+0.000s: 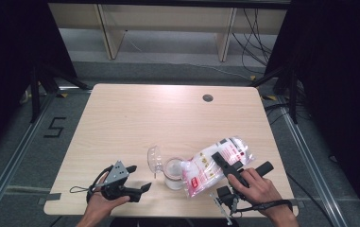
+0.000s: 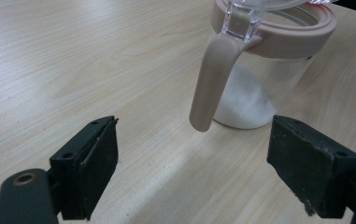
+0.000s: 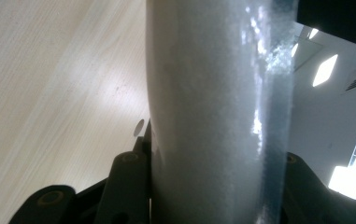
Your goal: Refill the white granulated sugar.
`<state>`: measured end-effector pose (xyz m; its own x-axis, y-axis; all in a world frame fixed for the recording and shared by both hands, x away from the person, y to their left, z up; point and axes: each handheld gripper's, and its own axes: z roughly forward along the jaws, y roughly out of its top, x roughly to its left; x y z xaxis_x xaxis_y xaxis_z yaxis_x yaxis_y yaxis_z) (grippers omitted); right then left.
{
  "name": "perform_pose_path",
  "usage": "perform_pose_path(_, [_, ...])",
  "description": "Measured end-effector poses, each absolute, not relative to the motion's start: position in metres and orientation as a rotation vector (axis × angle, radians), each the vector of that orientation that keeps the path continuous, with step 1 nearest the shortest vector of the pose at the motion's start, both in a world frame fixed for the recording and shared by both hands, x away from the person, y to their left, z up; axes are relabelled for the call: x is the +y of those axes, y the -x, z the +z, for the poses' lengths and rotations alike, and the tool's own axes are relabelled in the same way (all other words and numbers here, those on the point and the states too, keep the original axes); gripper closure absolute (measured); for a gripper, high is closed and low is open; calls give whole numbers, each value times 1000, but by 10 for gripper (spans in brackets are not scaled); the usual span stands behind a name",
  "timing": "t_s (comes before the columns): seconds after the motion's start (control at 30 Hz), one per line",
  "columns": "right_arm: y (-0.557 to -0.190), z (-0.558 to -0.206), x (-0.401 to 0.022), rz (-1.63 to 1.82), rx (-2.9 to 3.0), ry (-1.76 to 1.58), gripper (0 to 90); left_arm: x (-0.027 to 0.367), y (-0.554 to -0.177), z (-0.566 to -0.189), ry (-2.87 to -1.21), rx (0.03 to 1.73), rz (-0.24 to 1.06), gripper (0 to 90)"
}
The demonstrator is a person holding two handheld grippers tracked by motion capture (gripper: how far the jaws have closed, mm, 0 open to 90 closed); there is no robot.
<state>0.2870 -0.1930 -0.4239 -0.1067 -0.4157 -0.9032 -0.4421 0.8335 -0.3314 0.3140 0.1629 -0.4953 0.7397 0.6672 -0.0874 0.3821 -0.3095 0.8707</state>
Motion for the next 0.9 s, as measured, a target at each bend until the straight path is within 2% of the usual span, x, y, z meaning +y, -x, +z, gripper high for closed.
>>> perform_pose_path(0.9, [-285, -422, -190, 30, 1710, 700, 662, 163, -314, -495, -1939, 804, 360, 161])
